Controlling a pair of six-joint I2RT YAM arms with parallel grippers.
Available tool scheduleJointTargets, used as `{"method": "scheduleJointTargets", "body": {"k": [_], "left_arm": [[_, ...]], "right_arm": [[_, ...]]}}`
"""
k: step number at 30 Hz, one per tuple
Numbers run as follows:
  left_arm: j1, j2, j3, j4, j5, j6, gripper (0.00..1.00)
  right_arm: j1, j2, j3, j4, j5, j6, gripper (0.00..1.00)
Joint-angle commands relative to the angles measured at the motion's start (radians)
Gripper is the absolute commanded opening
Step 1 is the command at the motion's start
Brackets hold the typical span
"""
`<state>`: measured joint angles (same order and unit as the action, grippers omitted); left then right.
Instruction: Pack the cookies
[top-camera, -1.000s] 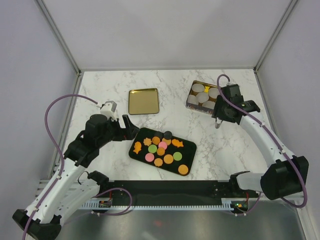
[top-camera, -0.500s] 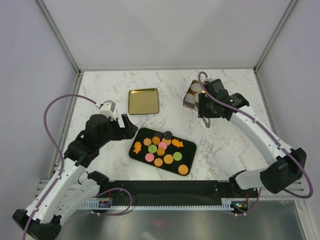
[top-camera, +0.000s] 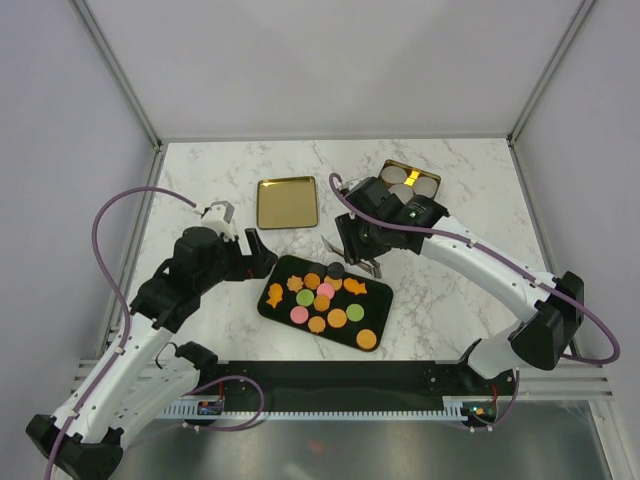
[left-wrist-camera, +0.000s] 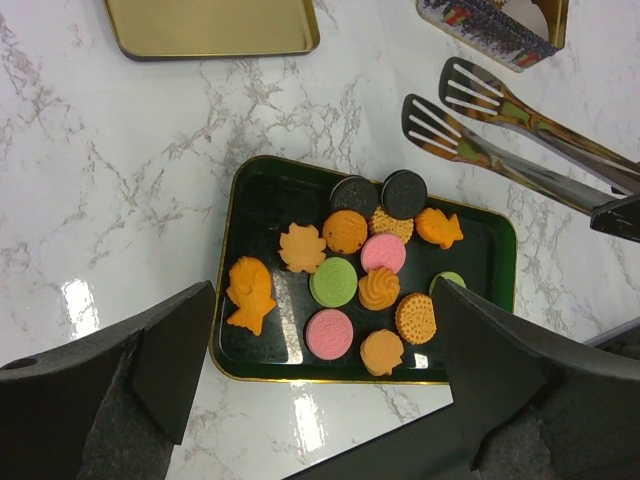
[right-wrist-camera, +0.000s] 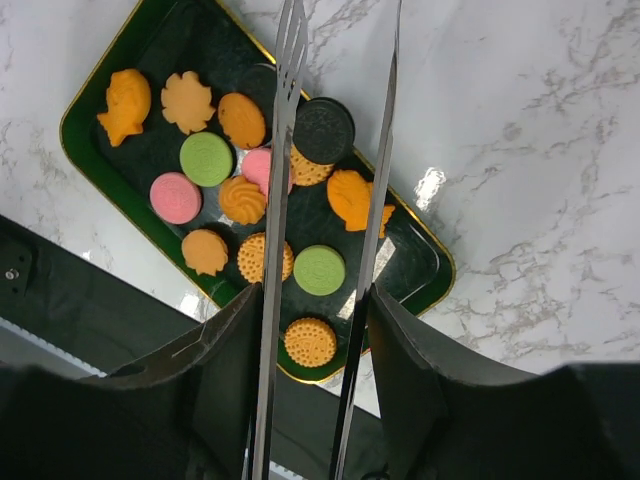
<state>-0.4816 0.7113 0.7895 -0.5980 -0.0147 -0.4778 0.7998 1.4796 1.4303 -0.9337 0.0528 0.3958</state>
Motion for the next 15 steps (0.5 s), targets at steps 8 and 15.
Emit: {"method": "scheduleJointTargets", "body": {"k": [8,15], "left_arm": [[0.001,0.039,0.020,0.000,0.082,0.014,0.97],[0.001,0.050,0.014,0.000,0.067,0.021,0.97]], "right_arm": [[0.042,0.030,0.081,0.024,-0.119,-0.026,0.53],[0.101,0.087,0.082,0.022,-0.059,-0.040,0.52]]}}
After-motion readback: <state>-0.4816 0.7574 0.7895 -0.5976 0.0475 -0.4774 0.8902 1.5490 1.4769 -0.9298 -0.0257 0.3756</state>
